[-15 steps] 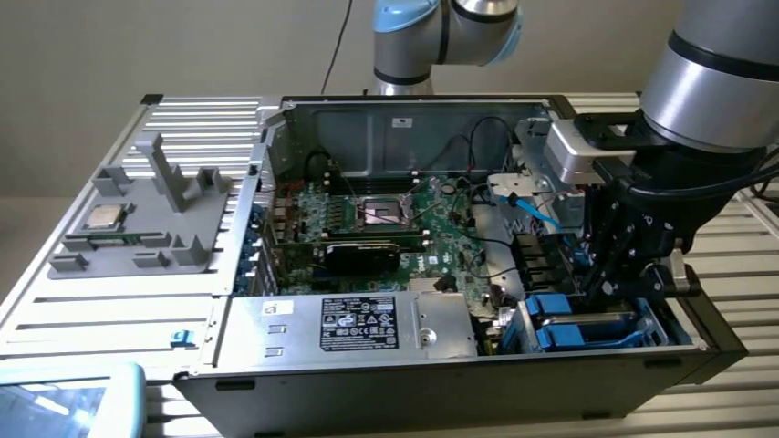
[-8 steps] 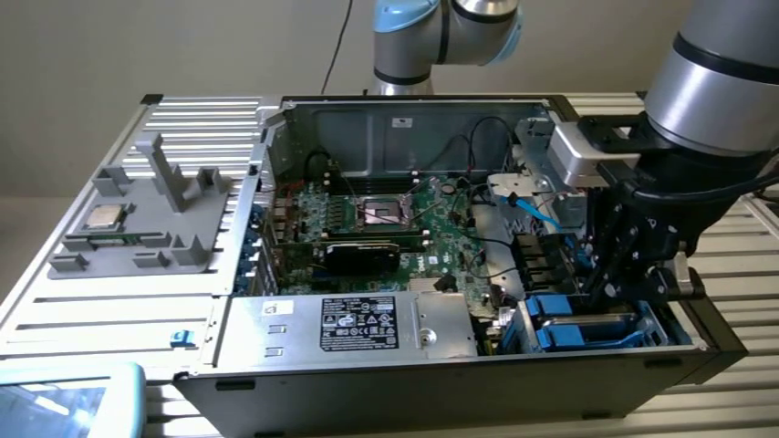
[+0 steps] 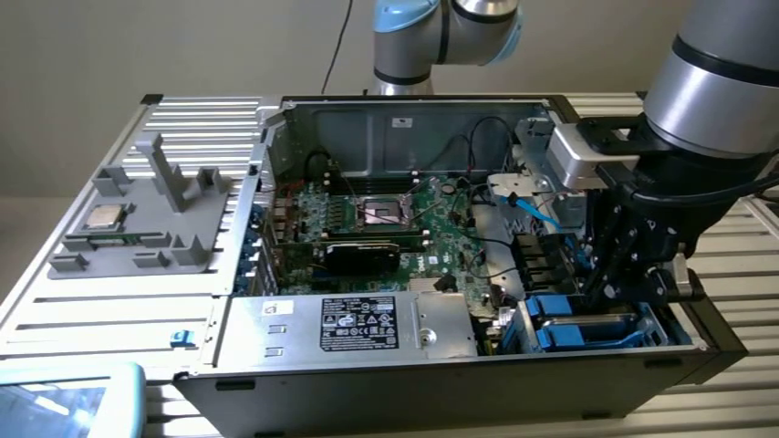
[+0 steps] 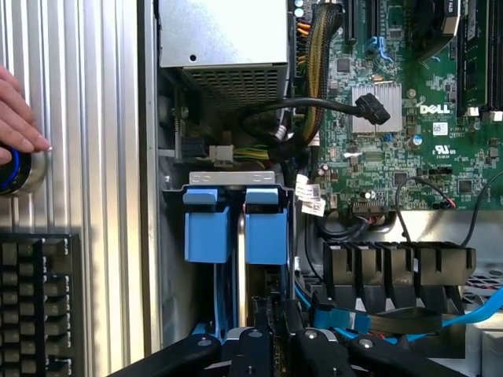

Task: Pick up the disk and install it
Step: 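Insert the first disk wire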

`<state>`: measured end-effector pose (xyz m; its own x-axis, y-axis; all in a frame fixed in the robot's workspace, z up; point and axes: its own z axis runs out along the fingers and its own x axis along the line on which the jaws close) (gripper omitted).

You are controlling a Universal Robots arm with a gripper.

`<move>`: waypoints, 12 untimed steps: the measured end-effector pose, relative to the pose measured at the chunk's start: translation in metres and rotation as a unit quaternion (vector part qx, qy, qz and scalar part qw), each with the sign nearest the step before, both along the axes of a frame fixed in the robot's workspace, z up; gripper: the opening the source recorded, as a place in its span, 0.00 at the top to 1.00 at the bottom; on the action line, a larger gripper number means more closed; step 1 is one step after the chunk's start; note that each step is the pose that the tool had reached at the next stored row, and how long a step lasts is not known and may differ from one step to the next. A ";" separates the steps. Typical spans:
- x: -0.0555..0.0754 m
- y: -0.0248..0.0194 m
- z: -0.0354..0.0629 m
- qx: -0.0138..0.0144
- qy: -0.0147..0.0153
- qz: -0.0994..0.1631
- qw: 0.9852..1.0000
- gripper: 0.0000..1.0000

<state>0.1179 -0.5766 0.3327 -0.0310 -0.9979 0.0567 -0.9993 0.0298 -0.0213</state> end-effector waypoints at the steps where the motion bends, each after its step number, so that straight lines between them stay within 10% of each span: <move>1: 0.000 -0.0001 0.0001 0.000 0.000 0.000 1.000 0.84; 12: 0.000 -0.0003 0.0102 -0.001 0.000 0.000 1.000 0.75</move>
